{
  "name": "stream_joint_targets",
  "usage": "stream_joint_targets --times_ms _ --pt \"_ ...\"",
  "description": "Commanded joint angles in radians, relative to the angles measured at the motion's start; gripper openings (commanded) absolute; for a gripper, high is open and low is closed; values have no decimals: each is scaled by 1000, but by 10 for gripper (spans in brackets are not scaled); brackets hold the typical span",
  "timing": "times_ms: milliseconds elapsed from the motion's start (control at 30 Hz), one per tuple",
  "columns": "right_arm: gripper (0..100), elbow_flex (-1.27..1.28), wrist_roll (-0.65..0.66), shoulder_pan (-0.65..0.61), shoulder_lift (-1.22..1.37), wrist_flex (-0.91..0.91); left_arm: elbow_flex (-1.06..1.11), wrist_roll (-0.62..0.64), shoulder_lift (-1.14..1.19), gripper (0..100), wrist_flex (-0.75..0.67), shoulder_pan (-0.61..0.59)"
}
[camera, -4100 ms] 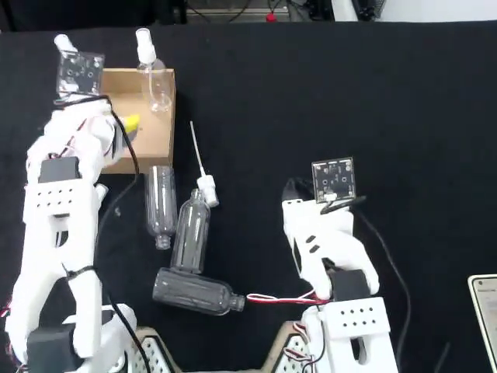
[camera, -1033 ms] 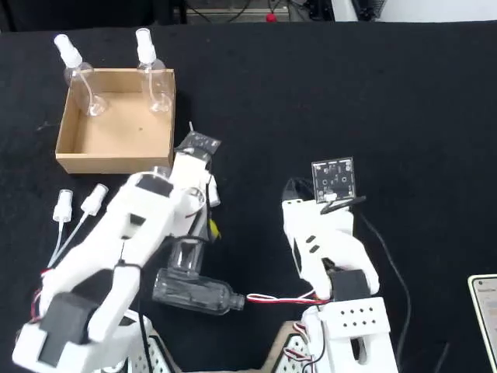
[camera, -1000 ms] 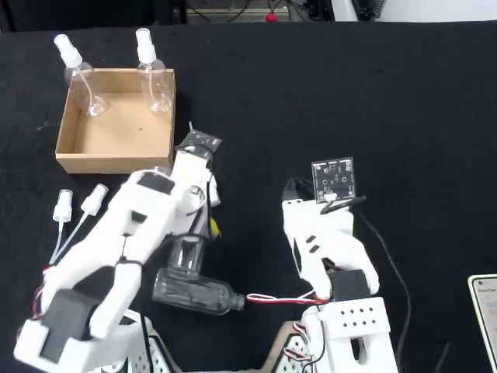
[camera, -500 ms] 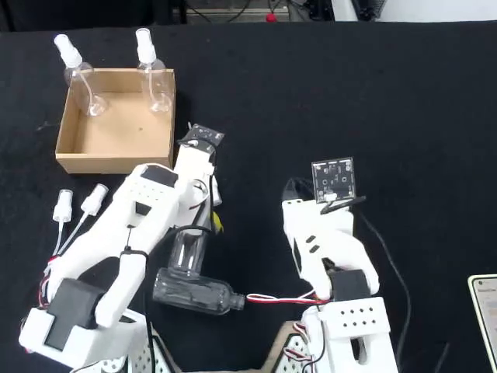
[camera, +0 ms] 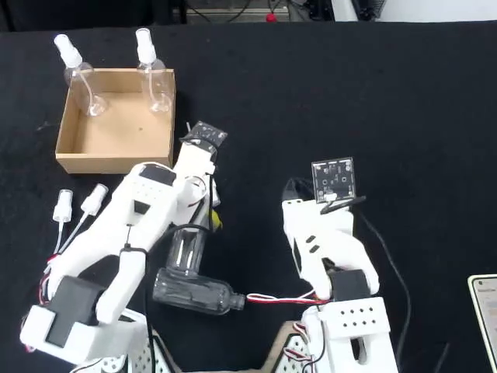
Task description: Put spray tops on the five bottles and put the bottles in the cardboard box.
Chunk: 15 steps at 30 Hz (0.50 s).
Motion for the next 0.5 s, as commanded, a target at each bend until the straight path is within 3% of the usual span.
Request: stream_joint_targets --times_ms 0,333,467 --pt "15 -7 -2 -9 -13 -20 -94 -6 44 300 -9 2" --pt "15 -7 -2 -9 -13 -20 -107 2 117 291 -9 7" --pt "15 -7 -2 -9 -13 -20 -134 0 117 177 18 8"
